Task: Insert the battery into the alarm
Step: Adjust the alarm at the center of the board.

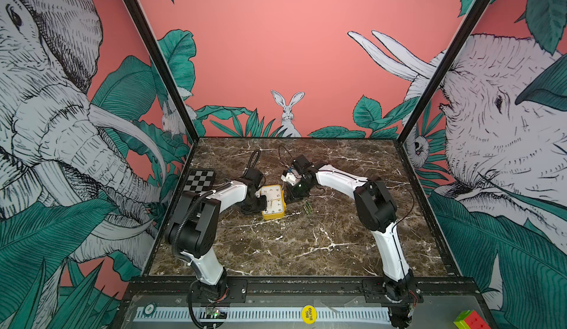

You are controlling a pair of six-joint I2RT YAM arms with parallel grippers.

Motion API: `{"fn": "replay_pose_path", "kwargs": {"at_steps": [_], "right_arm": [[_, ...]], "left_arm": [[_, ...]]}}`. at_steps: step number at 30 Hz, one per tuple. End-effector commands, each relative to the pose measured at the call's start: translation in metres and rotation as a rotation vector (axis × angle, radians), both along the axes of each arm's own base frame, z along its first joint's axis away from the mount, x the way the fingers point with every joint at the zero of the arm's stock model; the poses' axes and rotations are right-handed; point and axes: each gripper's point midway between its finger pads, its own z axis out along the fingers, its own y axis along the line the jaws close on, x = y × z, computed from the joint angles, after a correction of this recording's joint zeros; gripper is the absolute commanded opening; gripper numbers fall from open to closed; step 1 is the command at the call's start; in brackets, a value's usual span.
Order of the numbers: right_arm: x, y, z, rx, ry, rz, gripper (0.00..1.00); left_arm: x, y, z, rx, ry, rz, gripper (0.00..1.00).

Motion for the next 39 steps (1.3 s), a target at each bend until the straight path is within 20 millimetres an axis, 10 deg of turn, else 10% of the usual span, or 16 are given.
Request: {"fn": "replay_pose_path", "kwargs": {"at_steps": [1, 39], "right_arm": [[-0.01, 0.016, 0.028, 0.104, 0.02, -0.004, 0.0], [-0.028, 0.039, 0.079, 0.115, -0.057, -0.002, 0.0]], "left_arm": [[-0.004, -0.009, 0.0, -0.043, 0.024, -0.001, 0.08], [-0.002, -0.033, -0.012, -0.088, 0.064, -0.051, 0.13]]}}
